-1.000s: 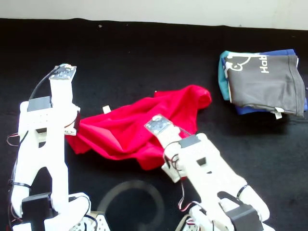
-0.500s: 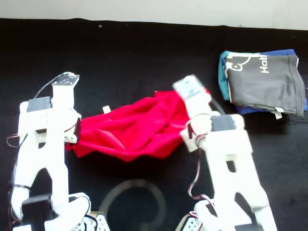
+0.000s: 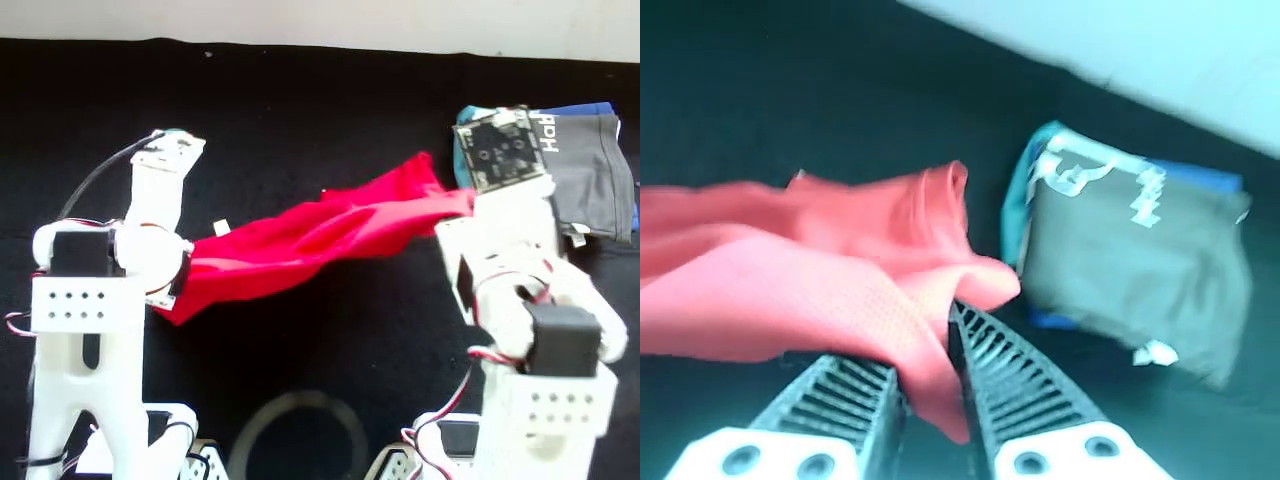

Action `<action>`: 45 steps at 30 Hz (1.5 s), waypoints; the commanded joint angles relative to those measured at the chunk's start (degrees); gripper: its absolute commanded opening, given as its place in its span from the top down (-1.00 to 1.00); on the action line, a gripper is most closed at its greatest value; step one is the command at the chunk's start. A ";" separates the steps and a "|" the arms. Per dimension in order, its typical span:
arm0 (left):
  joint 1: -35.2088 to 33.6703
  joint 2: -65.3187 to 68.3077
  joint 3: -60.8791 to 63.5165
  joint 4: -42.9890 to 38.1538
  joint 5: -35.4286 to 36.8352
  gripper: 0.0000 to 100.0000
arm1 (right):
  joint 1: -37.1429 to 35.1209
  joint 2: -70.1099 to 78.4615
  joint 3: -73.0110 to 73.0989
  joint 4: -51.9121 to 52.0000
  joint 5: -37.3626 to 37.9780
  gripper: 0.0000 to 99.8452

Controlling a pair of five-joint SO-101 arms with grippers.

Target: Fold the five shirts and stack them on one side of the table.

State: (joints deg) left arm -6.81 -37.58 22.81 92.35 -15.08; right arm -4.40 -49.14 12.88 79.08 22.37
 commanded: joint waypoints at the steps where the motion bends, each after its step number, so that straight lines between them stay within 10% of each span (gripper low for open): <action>1: 0.57 -1.54 -4.09 0.62 0.35 0.98 | 0.92 -1.27 -5.85 0.13 1.23 0.99; 23: 0.48 -1.63 -34.95 7.38 0.53 0.98 | 0.92 -1.27 -29.23 -0.22 1.32 0.99; 45: -0.75 -14.64 -38.46 8.09 0.44 0.98 | 0.92 -1.36 -48.92 4.44 1.23 0.99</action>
State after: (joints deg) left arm -6.73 -51.74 -13.93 100.44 -15.16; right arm -4.22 -50.37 -33.01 82.24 22.99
